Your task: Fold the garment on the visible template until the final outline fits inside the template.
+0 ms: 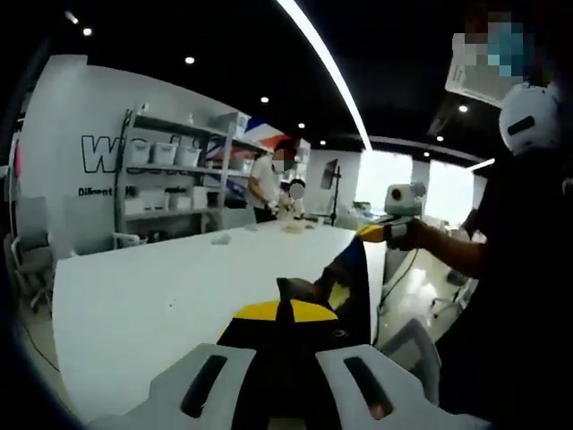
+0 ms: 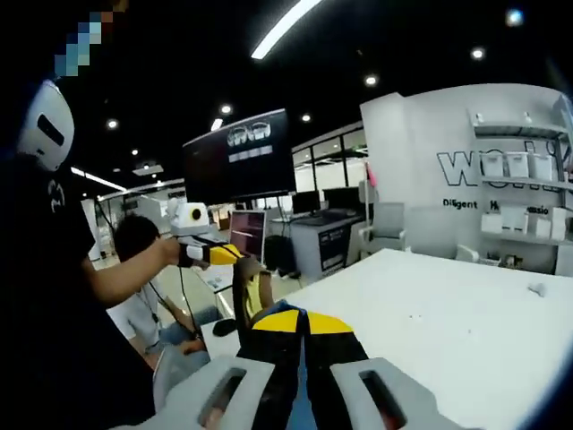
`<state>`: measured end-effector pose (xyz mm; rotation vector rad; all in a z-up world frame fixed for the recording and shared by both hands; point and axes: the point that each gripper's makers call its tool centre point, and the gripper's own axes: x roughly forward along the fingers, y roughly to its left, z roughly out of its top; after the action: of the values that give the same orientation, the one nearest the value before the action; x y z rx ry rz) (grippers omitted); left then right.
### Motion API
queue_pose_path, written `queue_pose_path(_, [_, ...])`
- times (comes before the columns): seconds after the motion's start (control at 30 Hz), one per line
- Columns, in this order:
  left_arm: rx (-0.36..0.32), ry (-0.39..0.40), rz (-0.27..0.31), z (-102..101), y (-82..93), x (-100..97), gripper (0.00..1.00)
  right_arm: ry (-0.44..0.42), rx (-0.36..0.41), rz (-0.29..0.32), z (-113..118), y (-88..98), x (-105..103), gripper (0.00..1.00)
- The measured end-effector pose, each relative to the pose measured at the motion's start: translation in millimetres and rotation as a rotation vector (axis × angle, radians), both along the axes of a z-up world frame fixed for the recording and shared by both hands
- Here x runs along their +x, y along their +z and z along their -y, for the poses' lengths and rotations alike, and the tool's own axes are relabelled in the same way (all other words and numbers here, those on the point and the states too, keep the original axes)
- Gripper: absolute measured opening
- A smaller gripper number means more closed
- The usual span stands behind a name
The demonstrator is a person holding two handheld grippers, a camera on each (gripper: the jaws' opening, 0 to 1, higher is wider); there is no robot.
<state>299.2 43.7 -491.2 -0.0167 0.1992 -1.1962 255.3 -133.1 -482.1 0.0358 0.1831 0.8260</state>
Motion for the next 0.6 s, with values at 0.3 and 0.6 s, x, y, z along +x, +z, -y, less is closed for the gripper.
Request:
queue_pose_path(0.3, [0.046,0.013,-0.009,-2,-15.8,4.1,0.0,-0.037,-0.032,0.012,5,-6.8,14,0.0])
queue_pose_path(0.6, [0.068,0.046,-0.001,-4,-21.9,16.3,0.0,-0.067,-0.046,0.002,14,-14.7,27,0.0])
